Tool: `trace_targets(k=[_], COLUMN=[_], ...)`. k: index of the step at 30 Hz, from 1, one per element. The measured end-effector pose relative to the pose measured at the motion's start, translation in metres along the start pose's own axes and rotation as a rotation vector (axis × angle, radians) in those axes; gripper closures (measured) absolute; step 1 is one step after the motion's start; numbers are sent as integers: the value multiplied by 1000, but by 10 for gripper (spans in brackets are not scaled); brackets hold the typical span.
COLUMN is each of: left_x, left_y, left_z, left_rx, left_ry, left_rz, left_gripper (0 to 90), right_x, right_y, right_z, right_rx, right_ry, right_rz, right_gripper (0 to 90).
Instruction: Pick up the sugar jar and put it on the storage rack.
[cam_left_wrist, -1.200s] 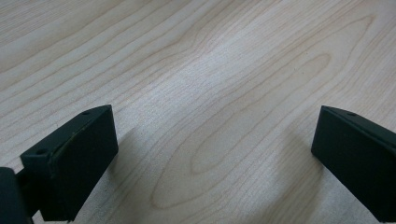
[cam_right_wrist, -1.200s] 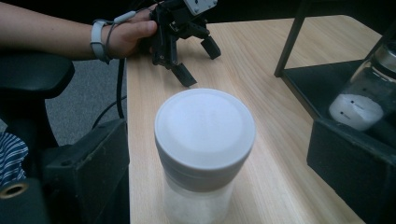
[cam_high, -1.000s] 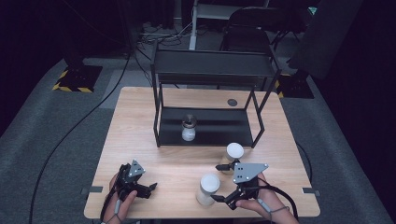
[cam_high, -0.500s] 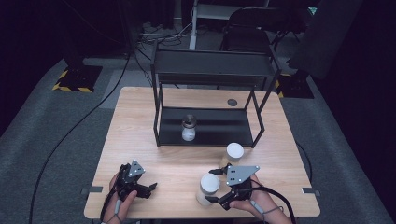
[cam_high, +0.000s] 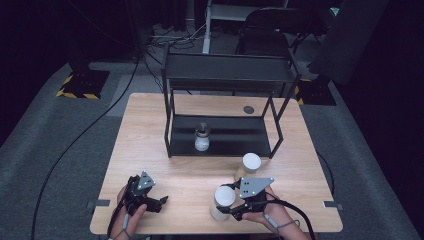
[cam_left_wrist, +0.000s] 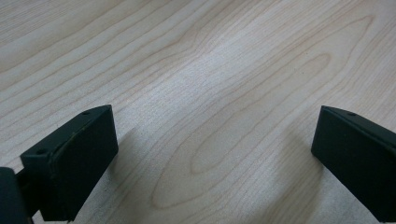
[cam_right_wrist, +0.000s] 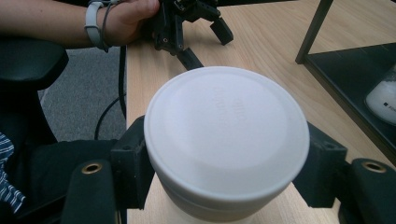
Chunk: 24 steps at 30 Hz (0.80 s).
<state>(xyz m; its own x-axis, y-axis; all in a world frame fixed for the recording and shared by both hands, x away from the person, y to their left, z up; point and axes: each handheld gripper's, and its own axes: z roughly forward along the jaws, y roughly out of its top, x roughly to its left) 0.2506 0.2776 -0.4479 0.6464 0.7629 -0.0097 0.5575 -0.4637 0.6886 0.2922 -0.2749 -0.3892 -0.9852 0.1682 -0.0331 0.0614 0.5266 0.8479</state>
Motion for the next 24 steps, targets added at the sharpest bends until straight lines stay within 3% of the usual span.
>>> trace_targets(k=[24], left_x=[0], left_y=[0], left_z=[0], left_rx=[0], left_ry=[0], left_rz=[0], left_gripper=[5], right_x=[1], right_y=[-4], right_z=[0], right_rx=[-24], right_ry=[-7], right_rz=[15], right_gripper=[338])
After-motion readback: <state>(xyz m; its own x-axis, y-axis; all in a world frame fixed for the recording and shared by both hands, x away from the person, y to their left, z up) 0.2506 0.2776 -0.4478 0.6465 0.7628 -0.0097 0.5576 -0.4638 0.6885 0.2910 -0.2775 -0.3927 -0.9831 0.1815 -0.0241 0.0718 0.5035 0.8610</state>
